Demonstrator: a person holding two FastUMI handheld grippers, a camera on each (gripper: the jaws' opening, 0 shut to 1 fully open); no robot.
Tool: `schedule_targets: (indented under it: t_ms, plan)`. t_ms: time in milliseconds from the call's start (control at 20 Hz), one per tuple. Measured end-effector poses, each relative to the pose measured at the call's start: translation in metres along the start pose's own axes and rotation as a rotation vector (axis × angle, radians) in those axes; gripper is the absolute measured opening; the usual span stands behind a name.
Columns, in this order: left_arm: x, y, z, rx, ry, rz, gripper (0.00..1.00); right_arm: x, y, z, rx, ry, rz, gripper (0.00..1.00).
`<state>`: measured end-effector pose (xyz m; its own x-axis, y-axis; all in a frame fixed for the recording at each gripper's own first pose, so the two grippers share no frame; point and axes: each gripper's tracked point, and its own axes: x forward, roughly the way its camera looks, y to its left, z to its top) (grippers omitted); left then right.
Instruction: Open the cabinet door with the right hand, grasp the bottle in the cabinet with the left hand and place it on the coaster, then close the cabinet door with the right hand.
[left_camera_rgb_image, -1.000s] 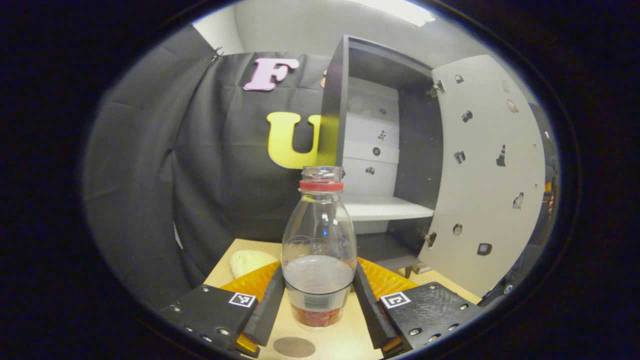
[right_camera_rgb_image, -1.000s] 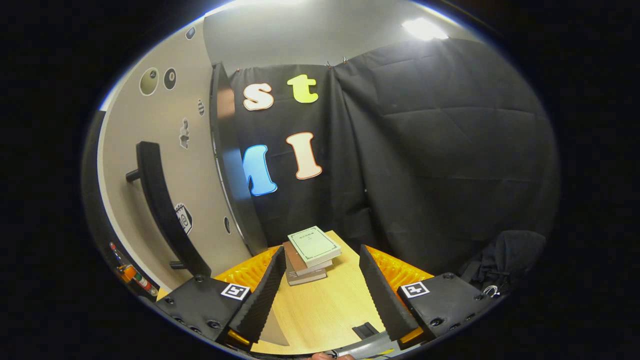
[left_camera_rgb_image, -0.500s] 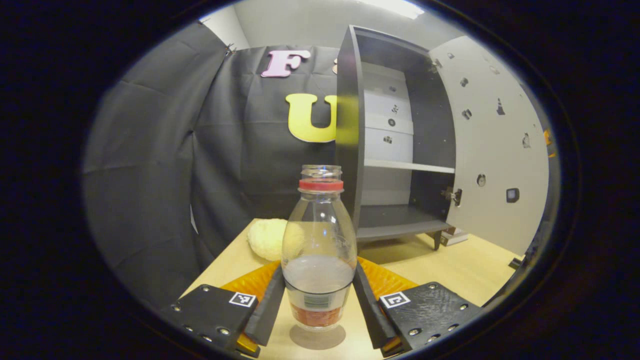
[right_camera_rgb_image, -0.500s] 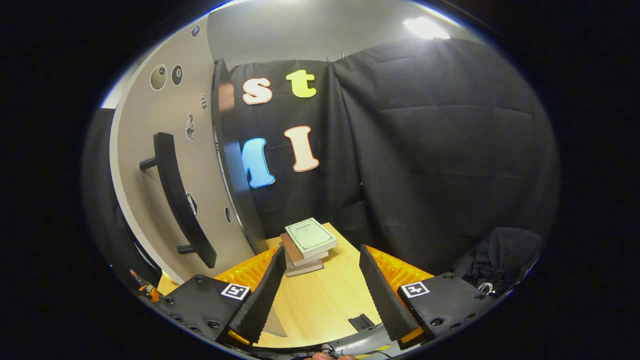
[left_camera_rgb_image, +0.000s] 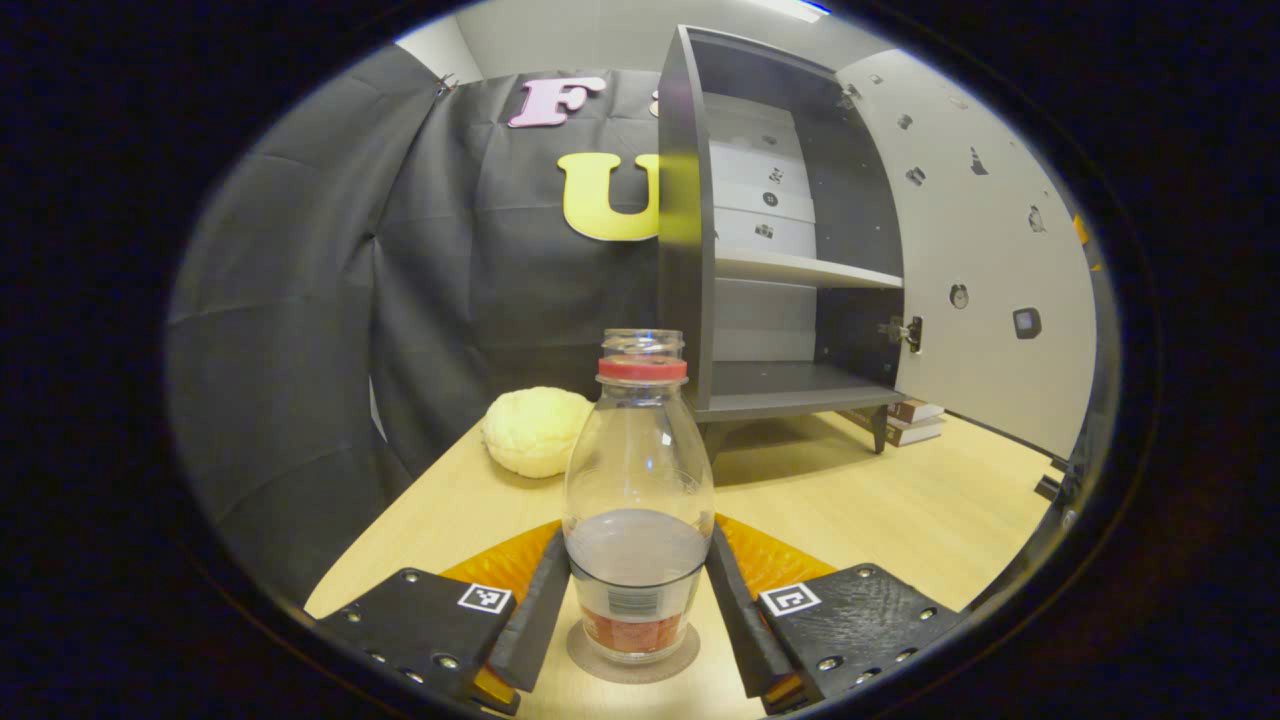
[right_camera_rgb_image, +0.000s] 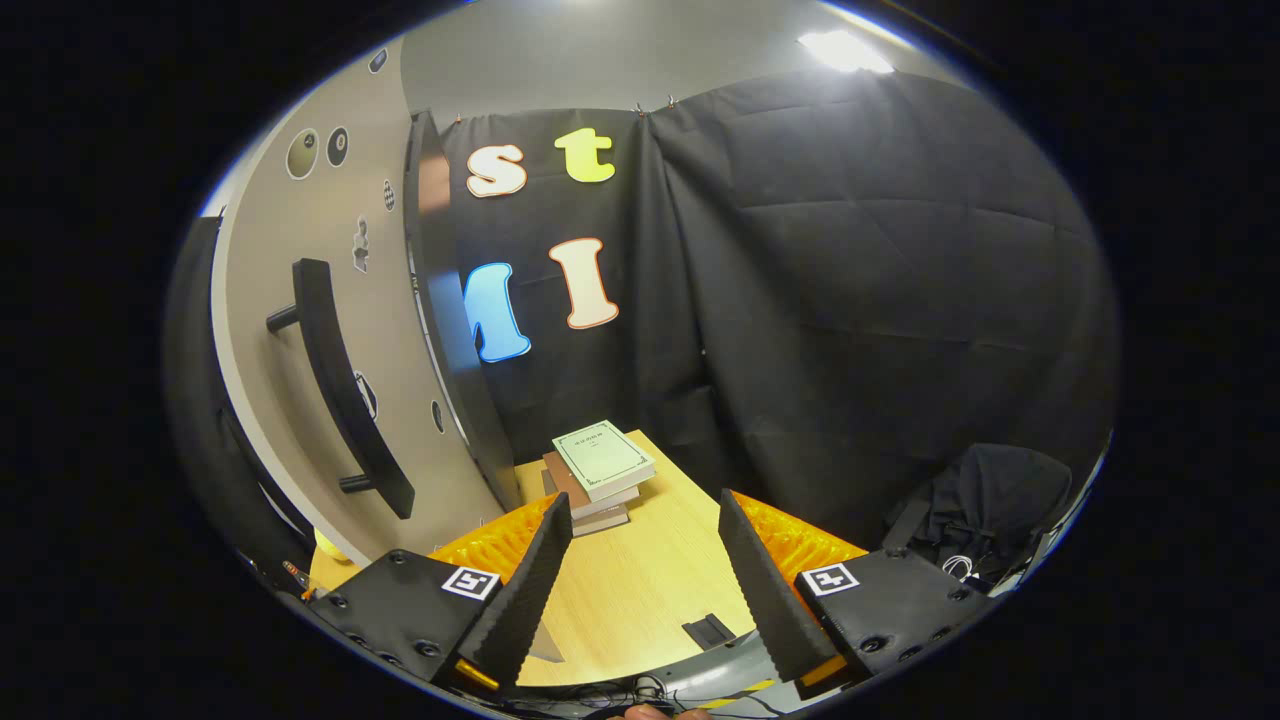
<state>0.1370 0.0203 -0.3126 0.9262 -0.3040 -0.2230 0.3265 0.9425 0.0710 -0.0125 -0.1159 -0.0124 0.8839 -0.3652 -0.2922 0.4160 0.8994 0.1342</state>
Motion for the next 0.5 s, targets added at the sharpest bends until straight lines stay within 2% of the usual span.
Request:
schedule_targets:
  t_ms: [100, 150, 350, 500]
  plan:
    - [-0.001, -0.001, -0.004, -0.001, 0.007, -0.004, 0.72, 0.003, -0.002, 0.004, -0.010, -0.002, -0.010, 0.87]
    - [0.001, 0.000, -0.005, -0.001, 0.010, -0.001, 0.72, 0.003, 0.001, 0.006, -0.014, -0.004, -0.009, 0.94]
    - [0.001, 0.000, -0.011, -0.009, 0.027, 0.007, 0.75, 0.010, 0.010, 0.006, -0.025, 0.000, 0.008, 0.94]
    - [0.002, -0.002, -0.014, -0.010, 0.043, 0.014, 0.73, 0.014, 0.011, 0.005, -0.012, 0.005, 0.008, 0.94]
